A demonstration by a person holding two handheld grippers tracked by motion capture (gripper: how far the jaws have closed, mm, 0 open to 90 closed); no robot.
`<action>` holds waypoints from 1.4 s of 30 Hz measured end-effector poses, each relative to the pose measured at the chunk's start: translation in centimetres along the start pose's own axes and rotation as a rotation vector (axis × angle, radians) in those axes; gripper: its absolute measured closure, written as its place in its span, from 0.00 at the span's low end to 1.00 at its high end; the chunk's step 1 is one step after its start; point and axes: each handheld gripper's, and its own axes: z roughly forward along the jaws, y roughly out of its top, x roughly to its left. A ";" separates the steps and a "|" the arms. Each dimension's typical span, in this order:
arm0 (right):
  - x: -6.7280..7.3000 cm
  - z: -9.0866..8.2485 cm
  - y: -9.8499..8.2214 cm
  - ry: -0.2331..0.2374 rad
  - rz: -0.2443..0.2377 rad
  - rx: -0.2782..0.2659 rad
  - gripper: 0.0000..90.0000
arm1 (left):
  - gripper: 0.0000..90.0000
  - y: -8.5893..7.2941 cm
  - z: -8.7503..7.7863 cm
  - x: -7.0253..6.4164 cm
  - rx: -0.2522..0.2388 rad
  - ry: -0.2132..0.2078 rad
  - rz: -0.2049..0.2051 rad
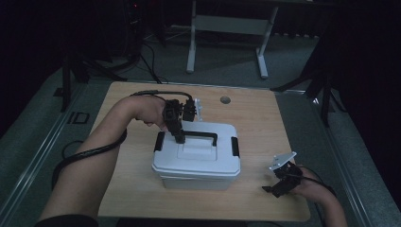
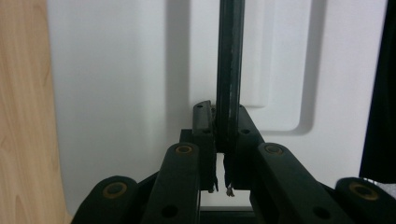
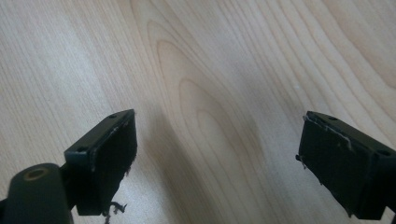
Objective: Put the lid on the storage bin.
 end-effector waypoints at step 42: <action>0.1 0.5 0.1 0.009 -0.002 -0.003 0.13 | 0.48 -0.6 2.8 1.5 -0.009 0.021 -0.115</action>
